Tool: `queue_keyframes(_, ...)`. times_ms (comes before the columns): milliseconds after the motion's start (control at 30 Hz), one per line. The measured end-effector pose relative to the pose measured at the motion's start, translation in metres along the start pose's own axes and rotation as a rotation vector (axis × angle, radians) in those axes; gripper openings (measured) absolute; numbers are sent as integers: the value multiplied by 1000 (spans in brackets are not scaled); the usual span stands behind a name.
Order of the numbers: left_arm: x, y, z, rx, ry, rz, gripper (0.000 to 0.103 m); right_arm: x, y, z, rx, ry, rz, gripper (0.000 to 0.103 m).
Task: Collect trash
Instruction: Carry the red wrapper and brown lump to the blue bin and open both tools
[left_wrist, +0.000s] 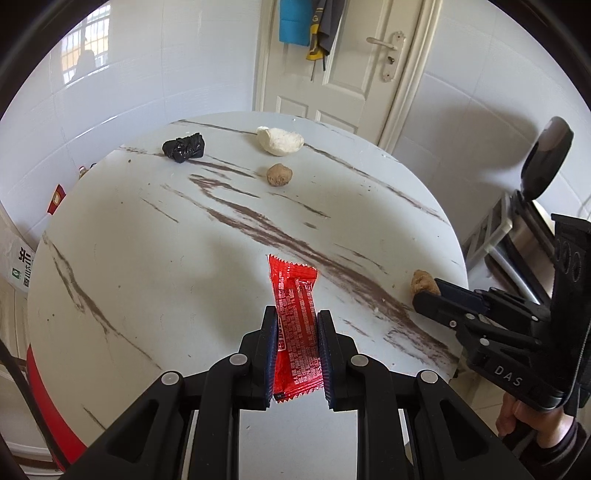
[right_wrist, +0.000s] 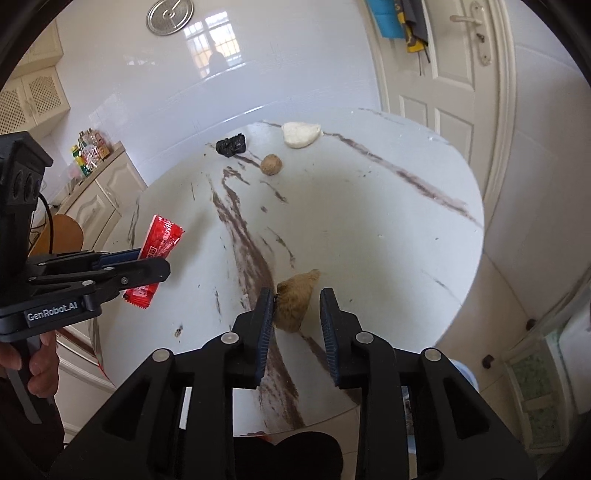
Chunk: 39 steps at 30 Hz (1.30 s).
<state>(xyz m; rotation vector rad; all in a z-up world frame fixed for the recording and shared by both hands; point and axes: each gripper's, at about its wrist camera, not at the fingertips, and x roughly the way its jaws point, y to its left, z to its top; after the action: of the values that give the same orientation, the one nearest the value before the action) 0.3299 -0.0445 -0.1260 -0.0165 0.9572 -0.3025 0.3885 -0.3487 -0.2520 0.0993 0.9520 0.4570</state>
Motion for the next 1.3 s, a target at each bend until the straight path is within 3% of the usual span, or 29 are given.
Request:
queue_keyframes(100, 0, -1, 0, 0, 1, 1, 17, 6, 4, -1, -14, -1, -4, 26)
queue_keyframes(200, -3, -7, 1, 6, -7, -13, 17, 6, 8, -3, -32, -8, -16, 19)
queue_keyframes(400, -5, -28, 8, 37, -23, -61, 17, -21, -7, -3, 17, -70, 15, 17)
queue_keyframes(533, -3, -56, 14, 75, -21, -115, 17, -55, -26, -5, 68, -138, 7, 17)
queue_keyframes(767, 17, -119, 22, 179, 17, -215, 17, -104, -77, -31, 181, -209, -96, 17)
queue_keyframes(833, 25, -136, 23, 206, 38, -231, 17, -104, -96, -39, 216, -200, -113, 25)
queue_keyframes(900, 35, -151, 25, 237, 56, -242, 17, -103, -117, -50, 273, -185, -140, 42)
queue_keyframes(1000, 53, -179, 26, 288, 91, -254, 17, -107, -143, -65, 336, -179, -165, 44)
queue_keyframes(1100, 78, -201, 27, 331, 134, -261, 17, -121, -163, -76, 383, -193, -201, 54)
queue_keyframes(1300, 128, -240, 34, 372, 210, -273, 17, -148, -189, -91, 426, -203, -252, 58)
